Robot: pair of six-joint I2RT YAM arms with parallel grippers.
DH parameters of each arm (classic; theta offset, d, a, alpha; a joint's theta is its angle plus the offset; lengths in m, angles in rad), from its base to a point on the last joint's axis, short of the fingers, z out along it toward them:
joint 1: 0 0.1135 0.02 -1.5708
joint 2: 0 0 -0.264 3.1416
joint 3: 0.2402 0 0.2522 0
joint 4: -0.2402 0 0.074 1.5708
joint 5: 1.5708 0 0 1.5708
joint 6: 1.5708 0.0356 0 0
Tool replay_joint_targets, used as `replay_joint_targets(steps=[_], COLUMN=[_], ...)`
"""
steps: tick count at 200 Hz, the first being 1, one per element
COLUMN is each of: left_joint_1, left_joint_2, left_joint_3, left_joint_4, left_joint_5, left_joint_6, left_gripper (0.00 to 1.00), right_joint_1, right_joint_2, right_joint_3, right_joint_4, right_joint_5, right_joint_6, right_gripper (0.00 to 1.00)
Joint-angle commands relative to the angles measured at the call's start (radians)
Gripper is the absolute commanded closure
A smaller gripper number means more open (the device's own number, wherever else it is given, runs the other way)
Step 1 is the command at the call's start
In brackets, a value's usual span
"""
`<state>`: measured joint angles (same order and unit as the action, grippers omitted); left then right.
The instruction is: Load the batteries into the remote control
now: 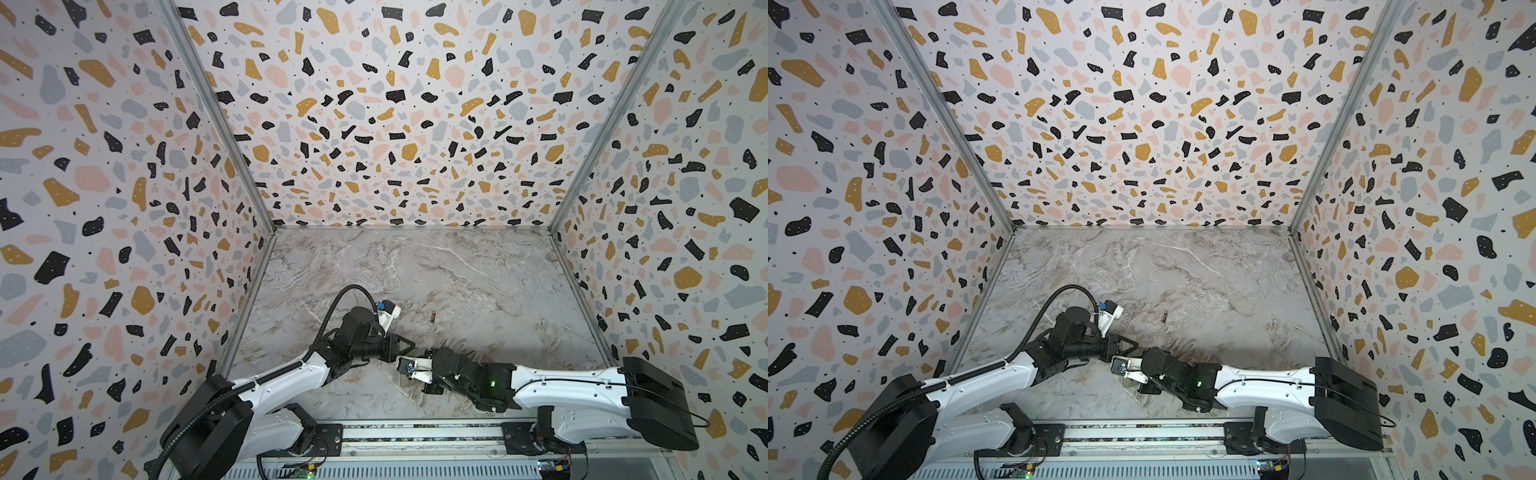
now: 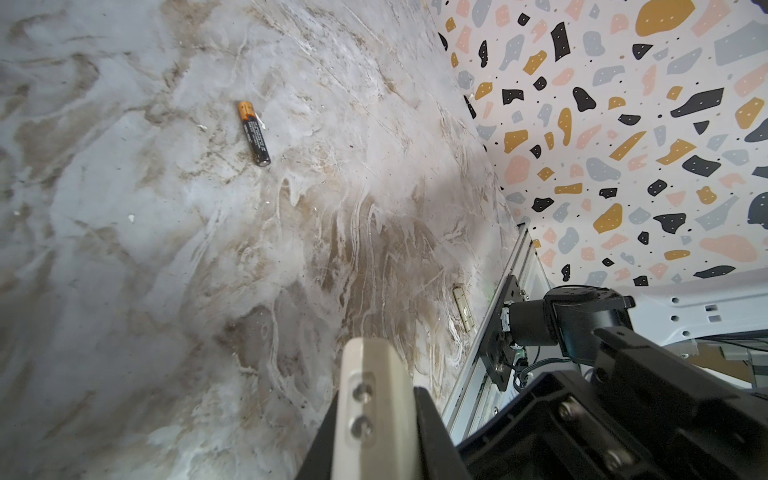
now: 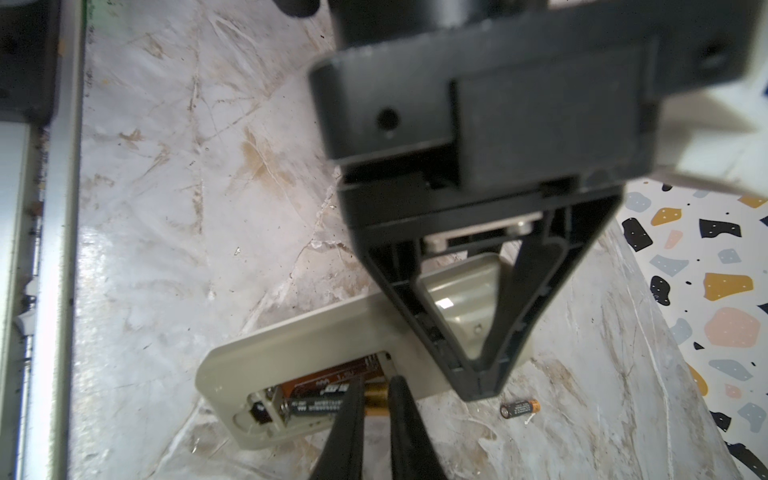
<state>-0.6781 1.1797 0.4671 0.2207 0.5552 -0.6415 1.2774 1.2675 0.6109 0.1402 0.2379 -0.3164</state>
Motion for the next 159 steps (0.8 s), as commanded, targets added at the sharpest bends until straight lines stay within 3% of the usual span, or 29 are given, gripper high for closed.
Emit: replay_joint_targets(steps=[1, 159], left_joint_1=[-0.004, 0.044], left_joint_2=[-0.032, -0.052], left_joint_3=[0.013, -0.035], left_joint_4=[0.119, 0.27], left_joint_5=[0.06, 0.13], left_joint_6=[-0.015, -0.123], left_gripper=[1.0, 1.0], right_joint_1=[-0.003, -0.003], right_joint_2=[0.025, 0.032], right_joint_3=[0.0, -0.039], right_joint_4=[-0.067, -0.051], right_joint_5=[-0.032, -0.035], right_joint_6=[0.019, -0.003], right_gripper=[0.86, 0.88])
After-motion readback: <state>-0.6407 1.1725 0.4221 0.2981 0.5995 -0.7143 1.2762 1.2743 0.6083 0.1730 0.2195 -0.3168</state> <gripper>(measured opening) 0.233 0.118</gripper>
